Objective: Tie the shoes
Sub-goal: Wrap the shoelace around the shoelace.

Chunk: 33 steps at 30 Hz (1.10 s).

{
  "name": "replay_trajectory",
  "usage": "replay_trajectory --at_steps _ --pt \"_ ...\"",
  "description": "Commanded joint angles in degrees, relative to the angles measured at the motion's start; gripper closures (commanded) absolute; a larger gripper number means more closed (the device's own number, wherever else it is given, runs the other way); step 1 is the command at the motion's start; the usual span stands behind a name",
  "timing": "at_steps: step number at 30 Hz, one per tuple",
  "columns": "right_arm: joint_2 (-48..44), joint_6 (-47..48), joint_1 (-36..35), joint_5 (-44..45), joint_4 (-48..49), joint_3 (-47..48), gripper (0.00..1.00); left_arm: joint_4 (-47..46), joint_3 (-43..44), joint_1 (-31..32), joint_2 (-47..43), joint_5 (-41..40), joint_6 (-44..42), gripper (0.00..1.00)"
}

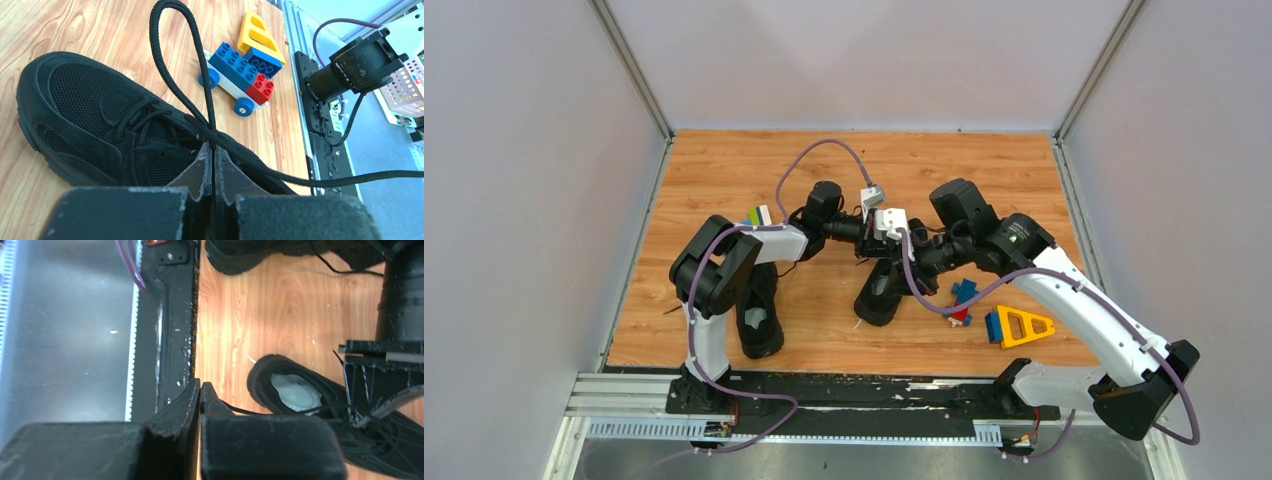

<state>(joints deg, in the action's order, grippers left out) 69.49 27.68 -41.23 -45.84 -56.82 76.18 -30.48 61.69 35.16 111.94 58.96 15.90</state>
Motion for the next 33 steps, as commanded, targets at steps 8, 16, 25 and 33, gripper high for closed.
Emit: replay_trajectory --at_steps 8,16,25,33 --pt "-2.4 13.5 11.9 6.2 0.2 -12.5 1.0 -0.6 1.4 0.4 -1.5 0.3 -1.2 1.0" --pt "-2.0 24.3 15.1 9.6 -0.4 -20.1 0.97 -1.9 1.0 0.4 -2.1 0.7 -0.9 1.0" --pt "8.7 23.4 31.8 -8.3 4.3 -15.2 0.57 -0.8 0.1 0.5 -3.1 1.6 -4.6 1.0" --pt "27.1 26.6 35.6 -24.6 2.3 -5.4 0.55 -3.6 -1.0 0.4 -3.2 4.3 -5.1 1.0"
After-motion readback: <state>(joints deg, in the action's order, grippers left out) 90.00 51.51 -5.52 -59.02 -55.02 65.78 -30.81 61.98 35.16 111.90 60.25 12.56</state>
